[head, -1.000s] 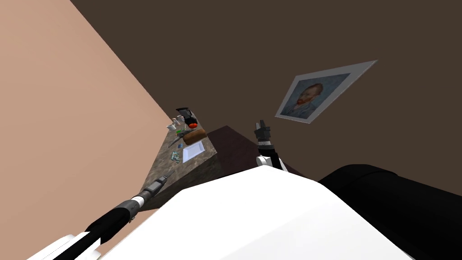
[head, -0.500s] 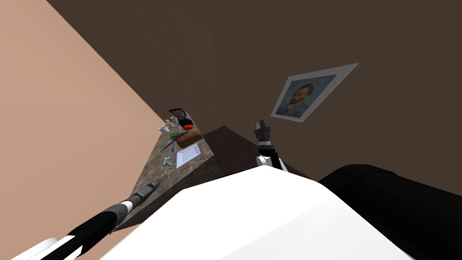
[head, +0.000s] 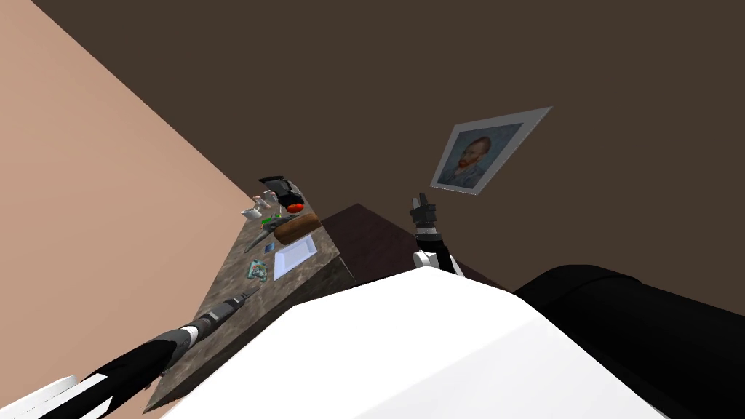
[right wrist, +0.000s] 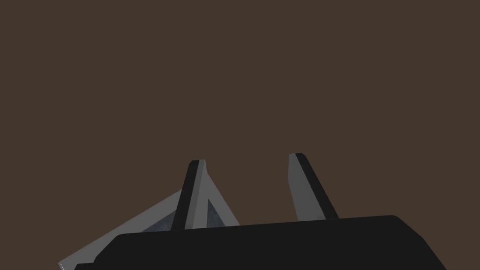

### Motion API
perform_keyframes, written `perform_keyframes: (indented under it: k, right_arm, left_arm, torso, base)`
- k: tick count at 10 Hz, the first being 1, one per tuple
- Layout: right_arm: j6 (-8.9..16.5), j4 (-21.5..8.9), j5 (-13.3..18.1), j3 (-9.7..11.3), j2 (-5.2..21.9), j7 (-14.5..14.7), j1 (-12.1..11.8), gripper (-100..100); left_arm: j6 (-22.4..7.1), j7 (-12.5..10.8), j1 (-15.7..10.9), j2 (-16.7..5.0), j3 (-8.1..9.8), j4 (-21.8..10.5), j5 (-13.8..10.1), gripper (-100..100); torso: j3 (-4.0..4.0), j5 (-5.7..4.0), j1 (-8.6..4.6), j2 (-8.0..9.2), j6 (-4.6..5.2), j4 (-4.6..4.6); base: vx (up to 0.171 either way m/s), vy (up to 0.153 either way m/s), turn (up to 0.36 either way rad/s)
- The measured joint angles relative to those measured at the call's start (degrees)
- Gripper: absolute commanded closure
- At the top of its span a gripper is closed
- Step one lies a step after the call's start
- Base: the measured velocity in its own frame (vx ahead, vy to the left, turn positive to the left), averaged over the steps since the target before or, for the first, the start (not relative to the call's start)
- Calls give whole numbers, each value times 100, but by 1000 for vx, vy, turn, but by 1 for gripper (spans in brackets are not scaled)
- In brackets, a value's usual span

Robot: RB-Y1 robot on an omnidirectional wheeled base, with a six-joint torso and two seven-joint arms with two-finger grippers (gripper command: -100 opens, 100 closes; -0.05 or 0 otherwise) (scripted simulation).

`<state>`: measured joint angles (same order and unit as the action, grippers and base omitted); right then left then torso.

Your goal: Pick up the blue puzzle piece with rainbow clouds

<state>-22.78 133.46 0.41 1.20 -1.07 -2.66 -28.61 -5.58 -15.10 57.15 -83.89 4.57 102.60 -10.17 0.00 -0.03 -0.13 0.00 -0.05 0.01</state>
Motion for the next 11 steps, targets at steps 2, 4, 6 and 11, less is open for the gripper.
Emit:
perform_keyframes:
  k: [2,4,6,11]
  right_arm:
    - [0,0,0,0,0,0,0,0]
    - [0,0,0,0,0,0,0,0]
    - [0,0,0,0,0,0,0,0]
    - [0,0,0,-1,0,0,-1,0]
  left_arm:
    - [-132,-45,148,-293,63,-82,-53,-100]
    - [-258,-100,217,-658,47,-229,-130,-100]
    - [-348,-135,354,-955,78,-381,-168,-100]
    - [-479,-194,451,-1305,80,-512,-242,-100]
  torso:
    - [1,0,2,2,-3,1]
    - [1,0,2,1,0,0]
    - [-1,0,-2,-2,-1,0]
    - [6,3,10,10,-6,3]
  base:
    - [10,-19,-70]
    - [15,-29,-147]
    - [22,-33,-115]
    - [-5,-7,-63]
